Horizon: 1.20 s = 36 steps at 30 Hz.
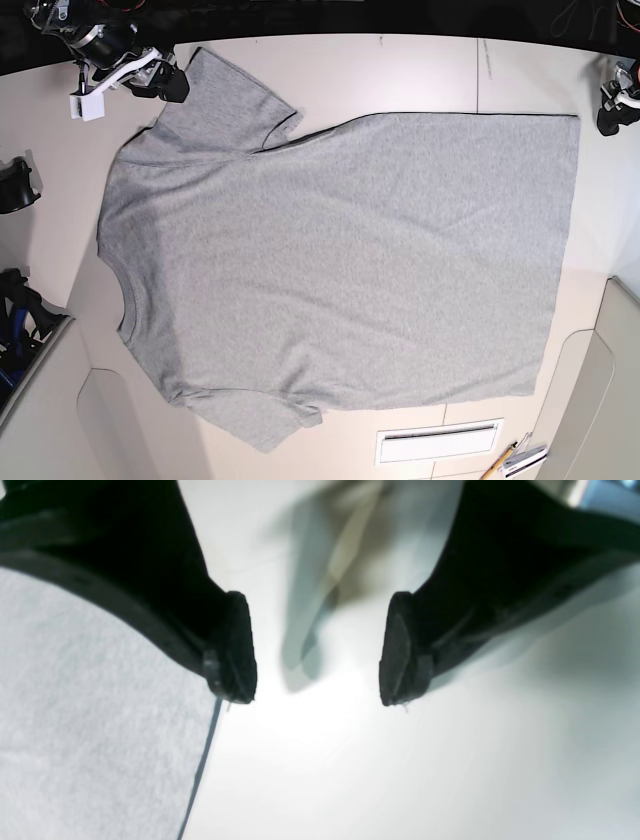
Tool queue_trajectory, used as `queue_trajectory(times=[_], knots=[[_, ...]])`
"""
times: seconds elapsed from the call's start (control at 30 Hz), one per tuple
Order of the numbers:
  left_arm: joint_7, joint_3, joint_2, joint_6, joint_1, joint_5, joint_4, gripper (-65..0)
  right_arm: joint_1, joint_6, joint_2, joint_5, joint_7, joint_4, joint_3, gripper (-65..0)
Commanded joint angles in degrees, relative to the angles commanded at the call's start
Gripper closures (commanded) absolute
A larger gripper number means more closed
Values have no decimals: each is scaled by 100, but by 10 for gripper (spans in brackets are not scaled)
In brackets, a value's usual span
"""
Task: Fold the T-shirt properly
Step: 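Grasp the shirt's shoulder and hem corners with right and left grippers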
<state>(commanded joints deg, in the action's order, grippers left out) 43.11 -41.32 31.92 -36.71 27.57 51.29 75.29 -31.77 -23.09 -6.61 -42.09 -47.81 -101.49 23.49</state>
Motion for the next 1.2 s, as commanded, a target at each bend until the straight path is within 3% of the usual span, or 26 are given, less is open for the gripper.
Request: queue_trajectory(times=[0.07,0.27,0.4,0.57,0.73,0.8,1.0,1.17,1.2], knots=[[0,7,17,0,4,2,-4,-428,81,-138,4,-22,0,188,-175,-354],[2,70,52,0,-7,42,-4,-428,188,-138,13,-35,-2,282,-717,-354],[48,636,50,0,-11,195,-4,-428,188,-138,15,-35,0,282,-820,-354],[63,1228,46,2,-90,50,-4,-428,179,-138,13,-35,0,282,-820,-354],[557,1405,50,-7,-46,37,-4,-428,190,-138,13,-37,2,282,-820,-354],[695,1523,48,-297,129,203,-2,-428,190,-138,13,-37,4,282,-820,-354],[844,1593,46,-329,245,348,4,-427,190,-142,15,-35,46,282,-820,-354],[857,1593,48,-329,240,424,9,-415,190,-378,15,72,284,282,-820,-351],[857,1593,48,-329,240,424,9,-368,190,-378,15,70,284,282,-820,-346]])
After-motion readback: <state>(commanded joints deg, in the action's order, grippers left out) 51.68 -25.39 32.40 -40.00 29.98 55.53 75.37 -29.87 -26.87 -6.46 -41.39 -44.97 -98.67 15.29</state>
